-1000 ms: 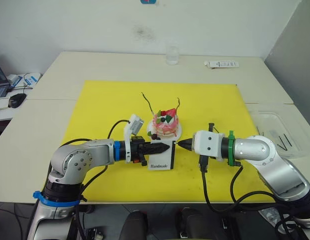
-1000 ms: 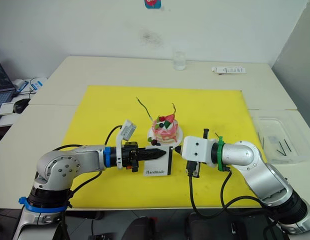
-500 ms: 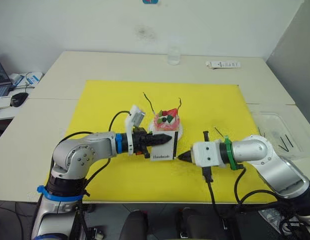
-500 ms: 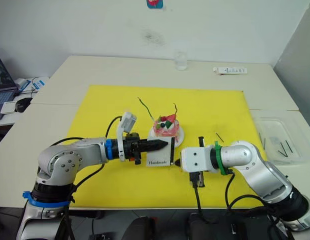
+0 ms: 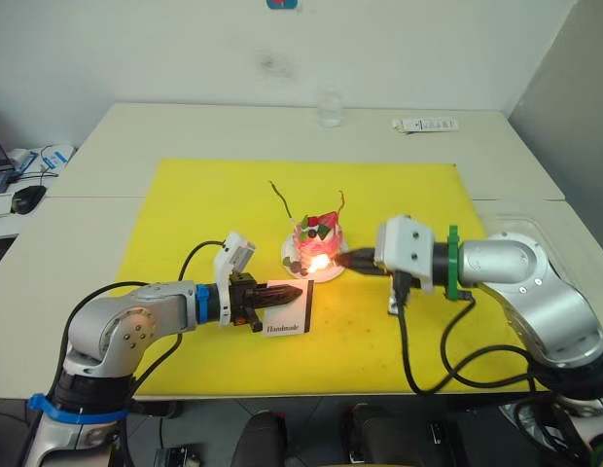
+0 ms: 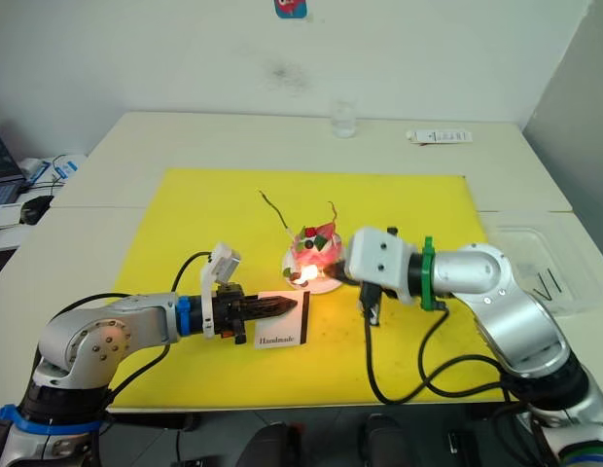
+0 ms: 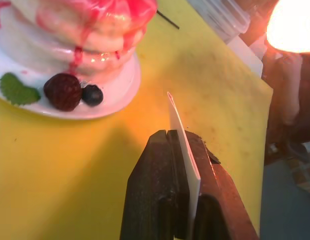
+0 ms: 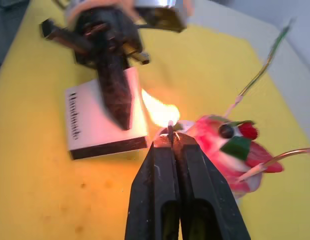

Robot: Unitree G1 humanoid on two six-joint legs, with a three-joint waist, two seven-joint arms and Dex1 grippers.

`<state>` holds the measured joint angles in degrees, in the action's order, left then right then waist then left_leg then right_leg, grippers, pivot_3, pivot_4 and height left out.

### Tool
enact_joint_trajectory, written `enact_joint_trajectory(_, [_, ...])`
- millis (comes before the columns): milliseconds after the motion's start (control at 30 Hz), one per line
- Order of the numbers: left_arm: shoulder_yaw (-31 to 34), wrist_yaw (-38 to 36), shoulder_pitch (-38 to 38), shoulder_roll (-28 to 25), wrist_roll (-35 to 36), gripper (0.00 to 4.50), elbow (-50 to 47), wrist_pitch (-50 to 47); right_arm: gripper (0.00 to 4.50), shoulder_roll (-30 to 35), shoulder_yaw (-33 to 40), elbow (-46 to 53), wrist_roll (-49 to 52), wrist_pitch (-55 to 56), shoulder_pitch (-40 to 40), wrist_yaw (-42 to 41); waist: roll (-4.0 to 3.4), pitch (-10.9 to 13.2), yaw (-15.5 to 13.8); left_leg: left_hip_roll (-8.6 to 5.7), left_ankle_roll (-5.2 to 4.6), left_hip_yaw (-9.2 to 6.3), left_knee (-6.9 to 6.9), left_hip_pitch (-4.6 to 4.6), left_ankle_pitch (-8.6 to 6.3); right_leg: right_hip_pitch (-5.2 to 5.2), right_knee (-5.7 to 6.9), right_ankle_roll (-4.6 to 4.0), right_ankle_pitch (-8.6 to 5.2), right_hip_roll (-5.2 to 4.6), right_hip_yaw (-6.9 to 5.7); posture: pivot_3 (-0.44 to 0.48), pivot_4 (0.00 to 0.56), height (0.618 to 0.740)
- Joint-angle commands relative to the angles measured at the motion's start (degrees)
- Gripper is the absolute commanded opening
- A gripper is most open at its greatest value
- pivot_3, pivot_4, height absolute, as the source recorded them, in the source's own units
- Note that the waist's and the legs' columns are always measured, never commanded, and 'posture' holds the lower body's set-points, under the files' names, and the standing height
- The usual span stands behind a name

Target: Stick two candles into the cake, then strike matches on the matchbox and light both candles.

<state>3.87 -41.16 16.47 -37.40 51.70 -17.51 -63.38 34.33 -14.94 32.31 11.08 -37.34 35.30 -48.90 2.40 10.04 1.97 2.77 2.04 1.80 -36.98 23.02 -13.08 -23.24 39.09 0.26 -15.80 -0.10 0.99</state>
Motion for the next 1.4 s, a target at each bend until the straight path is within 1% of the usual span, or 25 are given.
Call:
enact_joint_trajectory(33, [1.5, -0.2, -1.4, -0.7, 1.1, 0.0, -1.2, -0.8, 0.01, -3.3, -2.3, -0.8, -3.3, -1.1, 3.9, 5.1, 0.0, 0.0, -0.3, 0.0, 0.0, -0.03, 0.0, 0.0, 0.0, -0.01, -0.01, 0.0, 0.0, 0.01, -0.04, 0.0, 0.15, 0.74])
enact_joint_trajectory(133, [1.1, -1.0, -2.2, -1.5, -0.1, 0.0, -0.6, 0.0, 0.01, -7.0, -5.8, -3.0, -7.0, -0.6, 6.6, 8.7, 0.0, 0.0, -0.3, 0.0, 0.0, -0.03, 0.04, 0.0, 0.0, -0.01, -0.02, -0.03, -0.01, 0.01, -0.05, 0.0, 0.15, 0.74])
enact_joint_trajectory(200, [1.0, -0.9, -2.1, -1.4, 0.1, 0.0, -0.6, 0.0, 0.01, -8.2, -7.1, -4.2, -8.9, 0.0, 7.5, 9.9, 0.0, 0.0, -0.3, 0.0, 0.0, -0.01, 0.04, 0.02, 0.0, -0.02, -0.02, -0.27, 0.13, 0.0, -0.03, 0.0, 0.15, 0.74])
enact_joint_trajectory(267, [1.0, -0.8, -1.8, -1.3, 0.2, 0.0, -0.6, -0.2, 0.01, -9.3, -8.4, -5.5, -11.0, 0.9, 8.7, 11.3, 0.0, 0.0, -0.3, -0.01, 0.0, -0.02, 0.05, 0.04, 0.0, -0.02, -0.04, -0.28, 0.13, -0.02, -0.05, 0.0, 0.15, 0.74])
enact_joint_trajectory(500, [1.0, -0.6, -1.2, -0.7, 0.4, 0.0, -0.4, -0.3, 0.01, -11.6, -8.9, -8.1, -14.1, 2.6, 10.4, 12.7, 0.0, 0.0, -0.3, -0.02, 0.0, -0.01, 0.06, 0.04, -0.01, -0.03, -0.04, -0.28, 0.14, -0.03, -0.07, 0.0, 0.15, 0.74])
enact_joint_trajectory(667, [4.3, -0.1, 0.2, 0.6, 5.4, 0.0, 0.4, -3.5, 0.01, -12.8, -8.8, -8.8, -15.1, 3.1, 11.0, 12.2, 0.0, 0.0, -0.3, -0.02, 0.0, -0.01, 0.05, 0.04, -0.01, -0.03, -0.04, -0.27, 0.13, -0.03, -0.06, 0.0, 0.15, 0.74])
enact_joint_trajectory(767, [7.2, 0.6, 1.2, 0.2, 8.6, 0.0, 2.1, -6.1, 0.01, -13.6, -9.0, -9.7, -15.6, 3.2, 11.7, 12.1, 0.0, 0.0, -0.2, -0.02, 0.0, -0.02, 0.04, 0.04, -0.01, -0.03, -0.03, -0.26, 0.13, -0.03, -0.07, 0.0, 0.15, 0.74])
enact_joint_trajectory(867, [8.6, 0.8, 1.7, -0.6, 9.8, 0.0, 3.2, -7.7, 0.01, -14.3, -9.5, -11.0, -16.1, 3.3, 12.5, 12.2, 0.0, 0.0, -0.2, -0.02, 0.0, -0.04, 0.05, 0.04, -0.01, -0.03, -0.02, -0.26, 0.13, -0.03, -0.09, 0.0, 0.15, 0.74])
enact_joint_trajectory(1167, [9.9, 2.4, 1.8, -0.4, 12.7, 0.0, 3.4, -10.6, 0.01, -16.1, -10.6, -14.2, -18.6, 4.8, 14.2, 12.3, -0.01, 0.0, -0.2, -0.02, 0.0, -0.02, 0.05, 0.04, -0.01, -0.04, -0.04, -0.28, 0.14, -0.06, -0.07, 0.0, 0.15, 0.74])
enact_joint_trajectory(1400, [10.0, 3.2, 1.4, -0.4, 13.7, 0.0, 2.9, -10.8, 0.01, -16.5, -10.2, -15.6, -19.7, 5.4, 15.0, 12.1, -0.01, 0.0, -0.2, -0.02, 0.0, -0.03, 0.06, 0.04, -0.01, -0.04, -0.04, -0.29, 0.14, -0.06, -0.07, 0.0, 0.15, 0.74])
